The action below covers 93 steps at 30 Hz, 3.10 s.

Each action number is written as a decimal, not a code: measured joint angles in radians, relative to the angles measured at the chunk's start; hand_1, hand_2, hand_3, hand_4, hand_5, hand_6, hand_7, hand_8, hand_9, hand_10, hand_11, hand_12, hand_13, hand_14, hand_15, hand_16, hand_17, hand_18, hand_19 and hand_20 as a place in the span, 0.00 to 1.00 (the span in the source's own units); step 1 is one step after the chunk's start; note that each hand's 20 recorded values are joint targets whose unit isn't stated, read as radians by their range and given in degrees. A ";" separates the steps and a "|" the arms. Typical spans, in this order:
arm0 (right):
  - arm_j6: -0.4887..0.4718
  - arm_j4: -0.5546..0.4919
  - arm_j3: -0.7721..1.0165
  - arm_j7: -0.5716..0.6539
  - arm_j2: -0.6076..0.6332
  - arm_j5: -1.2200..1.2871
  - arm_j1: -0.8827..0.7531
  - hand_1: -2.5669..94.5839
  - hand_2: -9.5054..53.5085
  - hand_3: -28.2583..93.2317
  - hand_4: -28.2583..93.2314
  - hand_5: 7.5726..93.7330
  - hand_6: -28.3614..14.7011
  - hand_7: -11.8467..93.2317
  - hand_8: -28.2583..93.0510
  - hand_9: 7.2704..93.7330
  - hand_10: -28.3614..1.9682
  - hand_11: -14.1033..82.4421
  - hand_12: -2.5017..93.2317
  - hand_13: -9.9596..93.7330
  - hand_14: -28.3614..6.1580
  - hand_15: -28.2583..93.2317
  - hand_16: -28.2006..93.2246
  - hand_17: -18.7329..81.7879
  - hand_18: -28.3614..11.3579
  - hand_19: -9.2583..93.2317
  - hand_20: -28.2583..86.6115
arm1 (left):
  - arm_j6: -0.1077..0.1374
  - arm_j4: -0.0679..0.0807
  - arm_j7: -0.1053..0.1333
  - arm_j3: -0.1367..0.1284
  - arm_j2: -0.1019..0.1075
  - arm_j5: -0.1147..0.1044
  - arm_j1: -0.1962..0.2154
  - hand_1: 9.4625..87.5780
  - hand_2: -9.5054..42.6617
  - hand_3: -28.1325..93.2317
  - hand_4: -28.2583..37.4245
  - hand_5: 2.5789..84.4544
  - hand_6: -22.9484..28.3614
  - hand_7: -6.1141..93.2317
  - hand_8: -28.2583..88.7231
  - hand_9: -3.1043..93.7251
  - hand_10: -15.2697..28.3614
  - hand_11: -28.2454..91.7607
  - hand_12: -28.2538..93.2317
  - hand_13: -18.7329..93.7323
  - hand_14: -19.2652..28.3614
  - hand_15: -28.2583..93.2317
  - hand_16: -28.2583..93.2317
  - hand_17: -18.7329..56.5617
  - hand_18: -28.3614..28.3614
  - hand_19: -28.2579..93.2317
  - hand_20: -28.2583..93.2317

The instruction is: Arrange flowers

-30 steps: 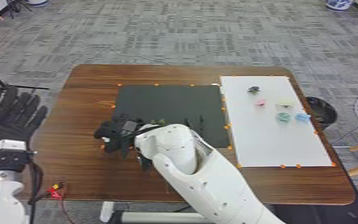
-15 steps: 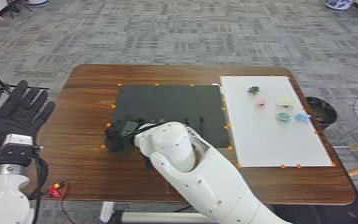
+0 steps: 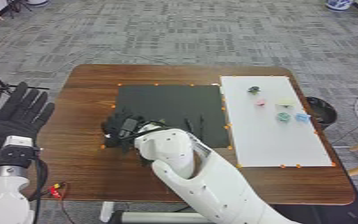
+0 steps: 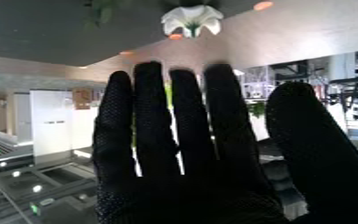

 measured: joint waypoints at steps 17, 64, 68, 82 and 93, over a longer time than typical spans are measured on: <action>-0.184 0.010 0.025 -0.082 -0.030 -0.093 0.000 0.26 0.45 0.87 0.05 0.45 0.50 0.21 0.14 0.41 0.55 0.28 0.14 0.35 0.36 0.59 0.34 0.28 0.20 0.73 0.51 | -0.003 0.005 -0.008 0.021 0.002 0.002 -0.015 0.29 0.55 0.60 0.00 0.44 0.64 0.14 0.17 0.34 0.75 0.38 0.30 0.36 0.76 0.40 0.21 0.10 0.76 0.53 0.29; -0.182 0.026 0.019 -0.089 -0.047 -0.174 0.003 0.15 0.60 0.80 0.02 0.44 0.47 0.19 0.15 0.40 0.54 0.27 0.16 0.29 0.36 0.56 0.35 0.24 0.23 0.71 0.54 | -0.021 0.012 -0.012 0.029 0.012 0.013 -0.017 0.31 0.56 0.57 0.00 0.44 0.64 0.14 0.17 0.34 0.75 0.37 0.30 0.36 0.76 0.40 0.20 0.10 0.76 0.53 0.29; -0.141 0.016 -0.019 -0.020 -0.029 -0.155 0.013 0.18 0.55 0.82 0.03 0.46 0.47 0.20 0.15 0.41 0.48 0.27 0.16 0.30 0.34 0.58 0.34 0.25 0.22 0.72 0.54 | -0.021 0.012 -0.011 0.029 0.011 0.013 -0.016 0.26 0.54 0.64 0.00 0.44 0.64 0.15 0.17 0.34 0.75 0.38 0.30 0.36 0.75 0.41 0.20 0.10 0.76 0.53 0.29; -0.114 -0.003 -0.041 0.016 -0.004 -0.126 0.026 0.19 0.52 0.84 0.03 0.49 0.50 0.23 0.14 0.41 0.40 0.28 0.16 0.31 0.32 0.60 0.33 0.26 0.19 0.73 0.53 | -0.021 0.011 -0.007 0.024 0.008 0.014 -0.013 0.27 0.54 0.64 0.00 0.44 0.64 0.15 0.17 0.34 0.74 0.38 0.30 0.36 0.75 0.40 0.20 0.10 0.76 0.53 0.29; 0.351 -0.060 -0.095 0.148 0.089 0.163 0.012 0.19 0.48 0.86 0.03 0.49 0.52 0.26 0.13 0.40 0.35 0.28 0.16 0.33 0.30 0.63 0.31 0.28 0.18 0.74 0.50 | -0.018 -0.001 -0.001 -0.004 -0.023 0.008 0.021 0.42 0.65 0.29 0.11 0.44 0.65 0.12 0.18 0.35 0.76 0.35 0.30 0.37 0.72 0.35 0.20 0.13 0.73 0.50 0.29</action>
